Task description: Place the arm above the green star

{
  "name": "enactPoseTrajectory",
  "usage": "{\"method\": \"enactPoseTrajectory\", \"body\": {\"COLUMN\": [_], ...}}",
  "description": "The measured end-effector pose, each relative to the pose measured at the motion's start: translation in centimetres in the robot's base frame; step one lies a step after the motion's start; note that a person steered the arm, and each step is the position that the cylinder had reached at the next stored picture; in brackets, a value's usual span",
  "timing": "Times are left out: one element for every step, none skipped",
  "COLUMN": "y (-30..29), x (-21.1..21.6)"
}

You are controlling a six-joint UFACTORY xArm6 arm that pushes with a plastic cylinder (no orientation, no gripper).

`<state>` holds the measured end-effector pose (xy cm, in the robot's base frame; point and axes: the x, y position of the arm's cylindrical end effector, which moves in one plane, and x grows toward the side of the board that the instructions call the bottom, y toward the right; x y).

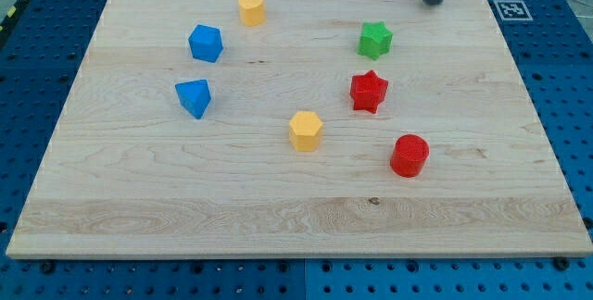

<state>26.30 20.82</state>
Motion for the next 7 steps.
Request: {"method": "enactPoseTrajectory", "body": {"y": [-0.4, -4.3, -6.7, -6.7, -7.6, -7.9, -8.3], "x": [1.6, 1.1, 0.1, 0.1, 0.2, 0.2, 0.2]}}
